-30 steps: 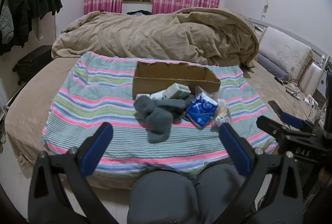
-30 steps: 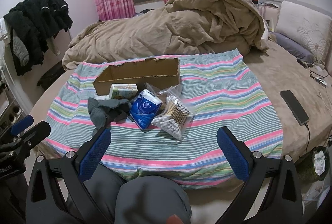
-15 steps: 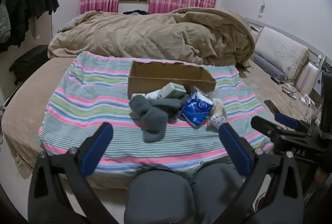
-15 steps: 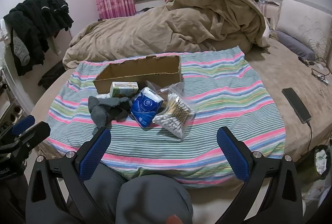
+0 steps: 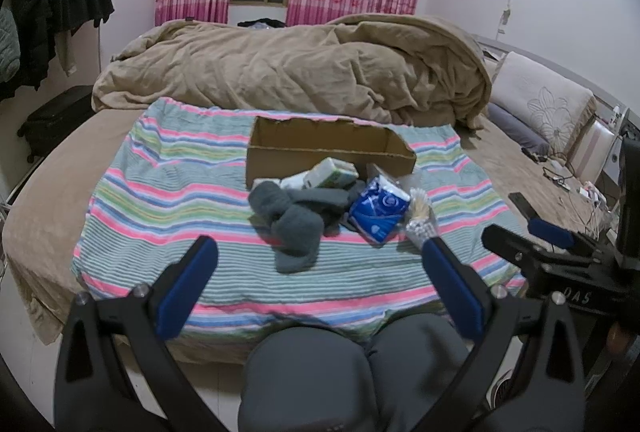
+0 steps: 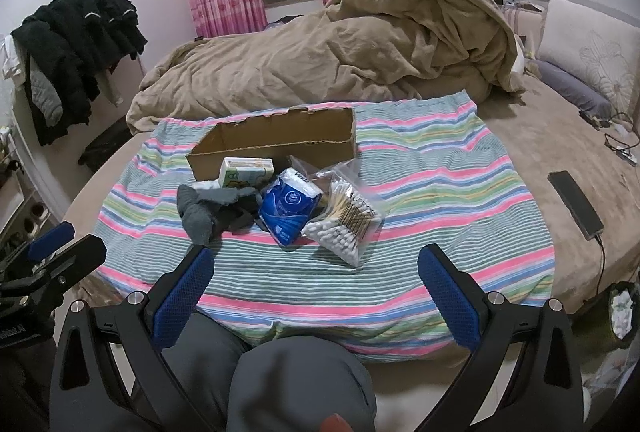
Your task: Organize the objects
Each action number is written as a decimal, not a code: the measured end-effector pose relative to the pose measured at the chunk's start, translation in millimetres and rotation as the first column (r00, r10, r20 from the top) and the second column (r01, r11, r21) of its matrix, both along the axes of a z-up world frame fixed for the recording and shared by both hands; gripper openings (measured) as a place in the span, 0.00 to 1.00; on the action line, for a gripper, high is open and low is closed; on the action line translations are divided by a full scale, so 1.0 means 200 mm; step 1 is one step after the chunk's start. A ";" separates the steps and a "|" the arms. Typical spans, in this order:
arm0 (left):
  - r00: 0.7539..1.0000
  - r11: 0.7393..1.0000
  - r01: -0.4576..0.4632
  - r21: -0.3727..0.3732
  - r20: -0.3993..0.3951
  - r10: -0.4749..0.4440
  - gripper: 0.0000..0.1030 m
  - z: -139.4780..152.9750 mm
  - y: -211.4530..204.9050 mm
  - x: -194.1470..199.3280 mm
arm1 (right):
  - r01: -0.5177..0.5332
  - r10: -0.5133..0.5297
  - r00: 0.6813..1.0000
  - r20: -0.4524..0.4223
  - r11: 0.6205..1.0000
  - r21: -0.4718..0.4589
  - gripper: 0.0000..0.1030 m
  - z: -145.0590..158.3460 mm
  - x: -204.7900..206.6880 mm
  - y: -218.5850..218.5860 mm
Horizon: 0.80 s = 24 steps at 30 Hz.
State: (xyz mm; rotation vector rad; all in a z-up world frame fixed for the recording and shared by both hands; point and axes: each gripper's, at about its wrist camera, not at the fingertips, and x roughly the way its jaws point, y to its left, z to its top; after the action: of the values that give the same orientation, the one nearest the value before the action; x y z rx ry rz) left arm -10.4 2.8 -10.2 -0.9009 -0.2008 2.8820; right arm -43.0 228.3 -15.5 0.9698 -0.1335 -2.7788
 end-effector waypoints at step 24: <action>1.000 1.000 0.003 0.003 0.000 -0.003 0.99 0.00 0.00 0.00 | -0.001 0.001 1.000 -0.002 1.000 0.003 1.00 0.00 0.00 -0.01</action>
State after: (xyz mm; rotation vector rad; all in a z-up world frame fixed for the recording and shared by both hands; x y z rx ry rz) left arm -10.0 3.2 -10.2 -0.8998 -0.2035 2.8778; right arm -43.0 226.7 -15.7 0.9680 -0.1285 -2.7794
